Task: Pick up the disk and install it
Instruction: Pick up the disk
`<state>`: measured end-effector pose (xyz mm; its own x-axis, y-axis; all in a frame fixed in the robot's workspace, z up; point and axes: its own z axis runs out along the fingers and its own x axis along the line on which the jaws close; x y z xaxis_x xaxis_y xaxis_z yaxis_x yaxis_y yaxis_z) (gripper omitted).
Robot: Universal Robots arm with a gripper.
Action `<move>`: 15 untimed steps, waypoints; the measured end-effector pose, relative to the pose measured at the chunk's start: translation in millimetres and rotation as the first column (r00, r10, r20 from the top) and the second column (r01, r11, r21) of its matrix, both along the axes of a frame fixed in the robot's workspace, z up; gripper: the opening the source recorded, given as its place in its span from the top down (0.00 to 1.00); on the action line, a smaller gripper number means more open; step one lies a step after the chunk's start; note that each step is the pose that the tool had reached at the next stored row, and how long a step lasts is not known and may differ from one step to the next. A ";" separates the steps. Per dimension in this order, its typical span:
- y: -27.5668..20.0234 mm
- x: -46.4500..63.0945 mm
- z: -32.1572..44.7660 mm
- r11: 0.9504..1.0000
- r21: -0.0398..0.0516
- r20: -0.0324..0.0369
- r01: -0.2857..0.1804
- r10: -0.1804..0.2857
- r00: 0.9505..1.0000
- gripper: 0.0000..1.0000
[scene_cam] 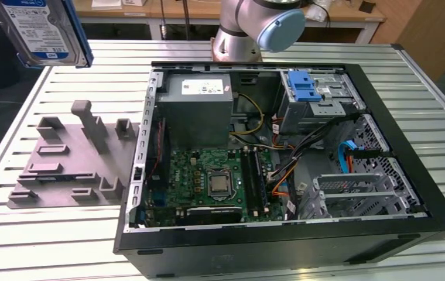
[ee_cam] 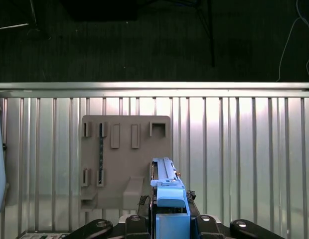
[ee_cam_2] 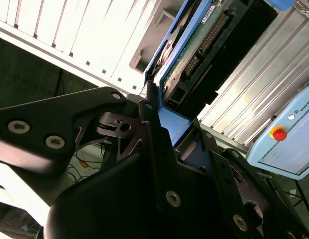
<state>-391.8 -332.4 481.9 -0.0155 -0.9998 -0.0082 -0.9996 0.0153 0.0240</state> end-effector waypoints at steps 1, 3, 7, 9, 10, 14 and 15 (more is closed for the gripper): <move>0.0 0.2 0.0 1.000 0.000 0.000 0.000 0.000 1.000 0.64; 0.0 0.5 0.0 1.000 0.000 0.000 0.000 0.000 1.000 0.64; 0.0 1.5 0.0 1.000 0.000 0.000 0.000 0.000 1.000 0.64; 0.0 1.9 0.0 1.000 0.000 0.000 0.000 0.000 1.000 0.64; 0.0 2.1 0.0 1.000 0.000 0.000 0.000 0.000 1.000 0.64; 0.0 3.1 0.0 1.000 0.000 0.000 0.000 0.000 1.000 0.64; 0.0 3.3 -0.1 1.000 0.000 0.000 0.000 0.000 1.000 0.64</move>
